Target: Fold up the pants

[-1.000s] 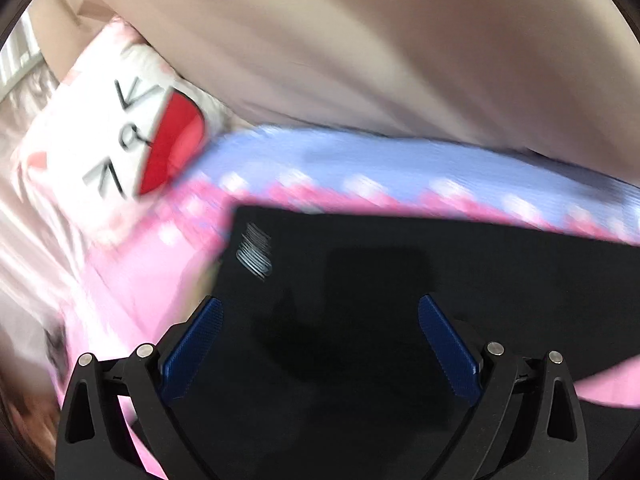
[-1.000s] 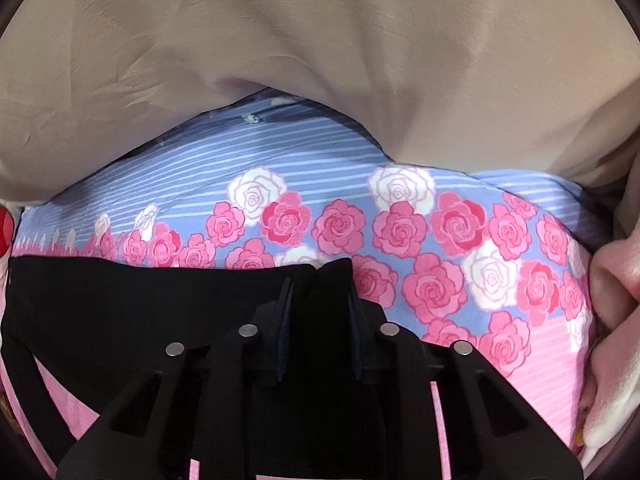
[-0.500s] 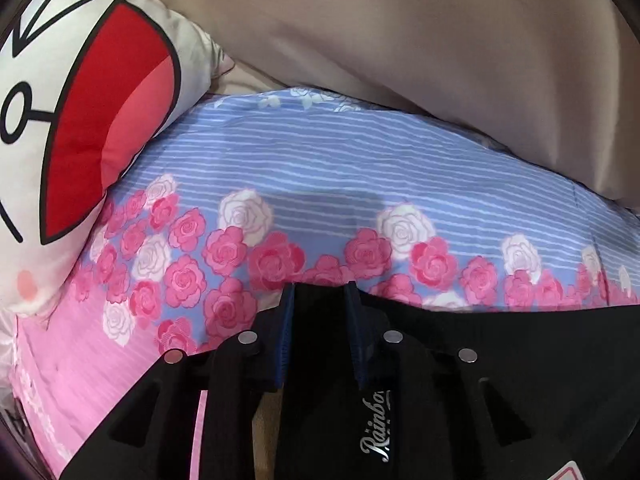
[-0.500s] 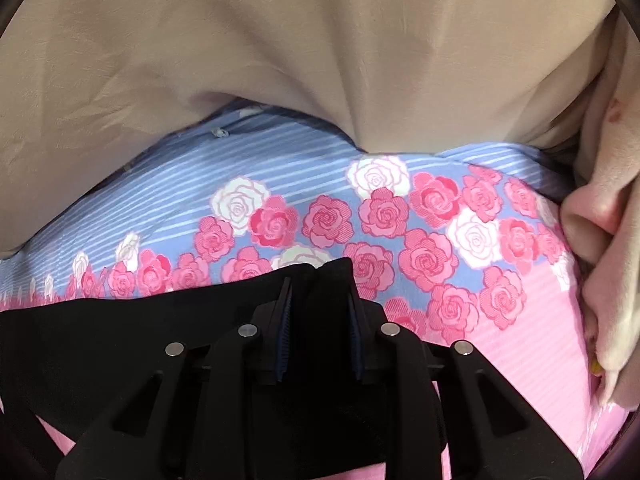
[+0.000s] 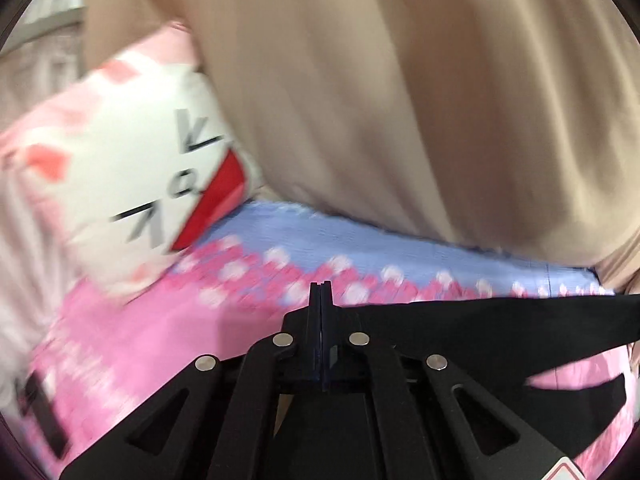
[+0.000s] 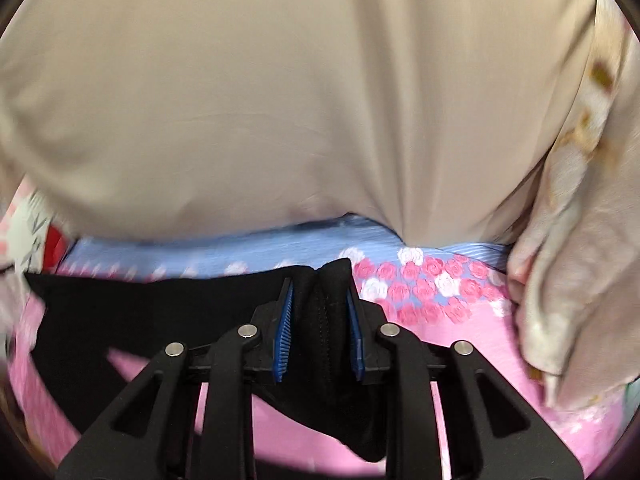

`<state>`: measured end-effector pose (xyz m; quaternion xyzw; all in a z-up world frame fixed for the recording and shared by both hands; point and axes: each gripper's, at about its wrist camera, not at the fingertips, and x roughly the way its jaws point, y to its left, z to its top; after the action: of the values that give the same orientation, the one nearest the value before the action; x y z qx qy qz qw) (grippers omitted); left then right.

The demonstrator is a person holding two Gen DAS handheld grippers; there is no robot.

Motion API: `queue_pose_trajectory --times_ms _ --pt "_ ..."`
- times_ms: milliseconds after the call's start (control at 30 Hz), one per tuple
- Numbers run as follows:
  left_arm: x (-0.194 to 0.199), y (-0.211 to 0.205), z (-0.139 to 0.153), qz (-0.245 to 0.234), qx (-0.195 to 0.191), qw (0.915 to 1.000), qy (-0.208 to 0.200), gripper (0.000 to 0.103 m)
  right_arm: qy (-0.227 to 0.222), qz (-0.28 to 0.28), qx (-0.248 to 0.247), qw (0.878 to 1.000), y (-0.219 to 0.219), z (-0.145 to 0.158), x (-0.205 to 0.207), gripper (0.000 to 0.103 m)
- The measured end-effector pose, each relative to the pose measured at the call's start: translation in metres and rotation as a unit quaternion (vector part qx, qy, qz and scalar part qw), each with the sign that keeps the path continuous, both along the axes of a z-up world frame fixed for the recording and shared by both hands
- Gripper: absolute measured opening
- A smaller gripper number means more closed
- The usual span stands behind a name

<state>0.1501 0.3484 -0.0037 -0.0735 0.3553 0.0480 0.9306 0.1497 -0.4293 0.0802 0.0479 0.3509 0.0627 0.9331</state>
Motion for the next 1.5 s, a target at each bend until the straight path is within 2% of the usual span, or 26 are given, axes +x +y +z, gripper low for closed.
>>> queue_pose_trajectory --times_ms 67,133,200,233,267,300,333,367,400,500,567,600,633,700,767,867,900,967,1033,1067,1167,1267,1367,1433,1500 --pt "-0.029 0.006 -0.004 0.015 -0.005 0.9993 0.033 0.000 0.023 0.016 -0.010 1.000 0.001 -0.004 -0.029 0.023" --pt "-0.047 -0.002 -0.017 0.018 0.010 0.9971 0.073 0.000 0.044 0.011 -0.007 0.999 -0.009 -0.016 -0.043 0.023" --pt "-0.049 -0.012 -0.036 0.022 0.017 0.9946 0.100 0.000 0.054 -0.002 0.008 0.998 -0.016 -0.028 -0.046 0.023" --pt "-0.044 -0.020 -0.047 0.017 0.003 0.9945 0.104 0.001 0.053 -0.006 0.014 0.998 -0.018 -0.029 -0.046 0.023" --pt "-0.034 -0.026 -0.057 0.010 -0.012 0.9940 0.108 0.006 0.049 -0.011 0.023 0.998 -0.019 -0.031 -0.043 0.023" --pt "-0.023 -0.031 -0.066 0.005 -0.020 0.9932 0.115 0.017 0.047 -0.015 0.028 0.998 -0.020 -0.031 -0.041 0.023" --pt "-0.004 -0.034 -0.080 0.001 -0.032 0.9914 0.127 0.040 0.047 -0.016 0.031 0.998 -0.021 -0.033 -0.037 0.023" --pt "0.011 -0.034 -0.091 0.009 -0.036 0.9902 0.135 0.050 0.047 -0.016 0.029 0.998 -0.018 -0.031 -0.036 0.023" --pt "0.024 -0.033 -0.103 0.017 -0.044 0.9888 0.142 0.053 0.047 -0.016 0.024 0.998 -0.015 -0.031 -0.034 0.023" --pt "0.048 -0.020 -0.134 0.038 -0.070 0.9821 0.170 0.053 0.049 -0.019 0.022 0.998 -0.009 -0.031 -0.033 0.023" --pt "0.061 -0.015 -0.150 0.040 -0.098 0.9769 0.186 0.046 0.050 -0.025 0.017 0.998 -0.006 -0.030 -0.033 0.023" --pt "0.067 -0.015 -0.155 0.029 -0.109 0.9758 0.187 0.011 0.052 -0.030 0.018 0.998 -0.006 -0.032 -0.032 0.023" --pt "0.070 -0.016 -0.155 0.015 -0.116 0.9751 0.188 0.003 0.053 -0.034 0.017 0.998 -0.006 -0.032 -0.032 0.023" --pt "0.074 -0.023 -0.145 -0.010 -0.112 0.9774 0.179 0.003 0.054 -0.042 0.012 0.998 -0.004 -0.032 -0.030 0.023" --pt "0.072 -0.022 -0.114 -0.033 -0.094 0.9836 0.150 0.002 0.048 -0.046 0.010 0.998 -0.001 -0.027 -0.030 0.023" --pt "0.056 0.010 -0.061 -0.045 -0.129 0.9848 0.108 0.002 0.036 -0.037 0.002 0.999 0.007 -0.013 -0.035 0.023" --pt "0.049 0.017 -0.048 -0.051 -0.129 0.9853 0.100 0.003 0.034 -0.034 0.000 0.999 0.008 -0.010 -0.037 0.023" --pt "0.028 0.026 -0.023 -0.071 -0.090 0.9883 0.100 0.003 0.038 -0.025 -0.010 0.999 0.012 -0.005 -0.043 0.023" --pt "0.004 0.035 -0.013 -0.083 -0.061 0.9883 0.113 0.003 0.049 -0.020 -0.022 0.998 0.012 -0.006 -0.053 0.023" --pt "-0.007 0.039 -0.013 -0.087 -0.059 0.9872 0.120 0.003 0.060 -0.020 -0.027 0.998 0.010 -0.009 -0.060 0.023" --pt "-0.042 0.049 -0.031 -0.096 -0.025 0.9818 0.162 0.004 0.095 -0.018 -0.050 0.994 0.004 -0.026 -0.076 0.023" --pt "-0.056 0.055 -0.078 -0.082 0.020 0.9691 0.232 0.005 0.137 -0.014 -0.072 0.988 0.000 -0.054 -0.092 0.023" --pt "-0.049 0.059 -0.134 -0.059 0.032 0.9541 0.292 0.005 0.178 -0.018 -0.073 0.981 -0.004 -0.084 -0.100 0.023" --pt "-0.046 0.057 -0.152 -0.050 0.045 0.9516 0.300 0.005 0.207 -0.017 -0.088 0.974 -0.003 -0.104 -0.104 0.023" --pt "-0.039 0.057 -0.158 -0.037 0.040 0.9518 0.302 0.005 0.209 -0.024 -0.090 0.973 -0.005 -0.107 -0.103 0.023"
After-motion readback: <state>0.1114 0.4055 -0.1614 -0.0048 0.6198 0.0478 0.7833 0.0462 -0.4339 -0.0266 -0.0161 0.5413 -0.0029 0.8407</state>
